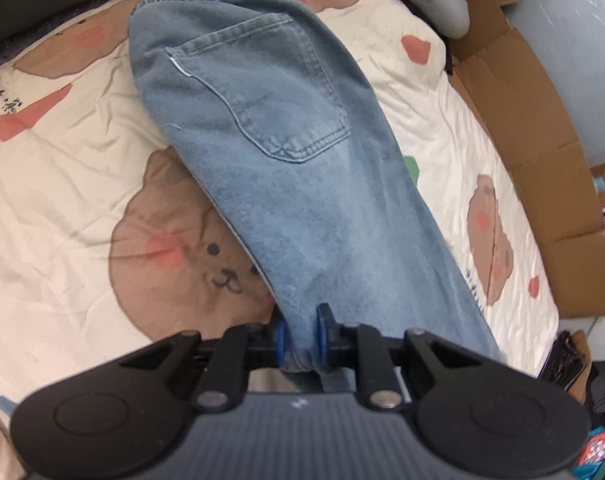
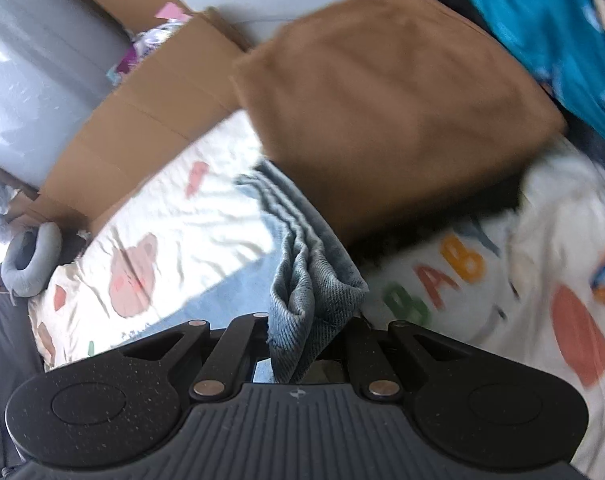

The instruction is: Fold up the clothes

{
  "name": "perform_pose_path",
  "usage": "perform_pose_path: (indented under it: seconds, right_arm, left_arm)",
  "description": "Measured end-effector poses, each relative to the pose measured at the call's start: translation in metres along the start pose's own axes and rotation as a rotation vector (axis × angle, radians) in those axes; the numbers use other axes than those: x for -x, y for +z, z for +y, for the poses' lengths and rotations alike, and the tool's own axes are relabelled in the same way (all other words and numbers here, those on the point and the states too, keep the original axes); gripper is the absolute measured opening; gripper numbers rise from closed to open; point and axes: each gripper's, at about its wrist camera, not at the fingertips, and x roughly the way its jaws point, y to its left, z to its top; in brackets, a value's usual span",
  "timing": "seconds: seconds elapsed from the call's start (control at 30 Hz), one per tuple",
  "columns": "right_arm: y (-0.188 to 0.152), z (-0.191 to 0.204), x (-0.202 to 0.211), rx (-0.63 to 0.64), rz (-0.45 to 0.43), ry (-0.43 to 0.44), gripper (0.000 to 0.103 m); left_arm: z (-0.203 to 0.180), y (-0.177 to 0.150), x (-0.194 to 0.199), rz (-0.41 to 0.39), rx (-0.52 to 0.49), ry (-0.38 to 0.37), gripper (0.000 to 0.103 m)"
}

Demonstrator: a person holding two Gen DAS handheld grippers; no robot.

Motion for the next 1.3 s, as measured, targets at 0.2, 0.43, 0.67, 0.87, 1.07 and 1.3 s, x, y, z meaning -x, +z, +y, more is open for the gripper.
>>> perform_pose_path:
  seconds: [0.2, 0.43, 0.67, 0.87, 1.07, 1.3]
  right_arm:
    - [-0.024, -0.029, 0.006, -0.030, 0.019, -0.046, 0.004]
    - [-0.041, -0.057, 0.014, -0.075, 0.044, -0.084, 0.004]
    - [-0.063, -0.081, 0.013, -0.137, 0.074, -0.123, 0.004]
    - [-0.079, -0.105, -0.003, -0.222, 0.119, -0.170, 0.007]
    - [-0.076, -0.113, 0.003, -0.212, 0.117, -0.233, 0.037]
    - [-0.069, -0.119, 0.014, -0.179, 0.105, -0.309, 0.037]
  left_arm:
    - [0.000, -0.015, 0.004, 0.011, -0.016, 0.007, 0.016]
    - [0.004, -0.032, 0.004, 0.036, -0.014, 0.021, 0.016]
    - [0.007, -0.041, 0.001, 0.053, -0.040, 0.039, 0.016]
    - [0.012, -0.042, -0.008, 0.084, -0.044, 0.085, 0.018]
    - [0.019, -0.039, -0.005, 0.092, -0.047, 0.136, 0.018]
    - [0.018, -0.016, 0.024, -0.014, -0.073, 0.135, 0.028]
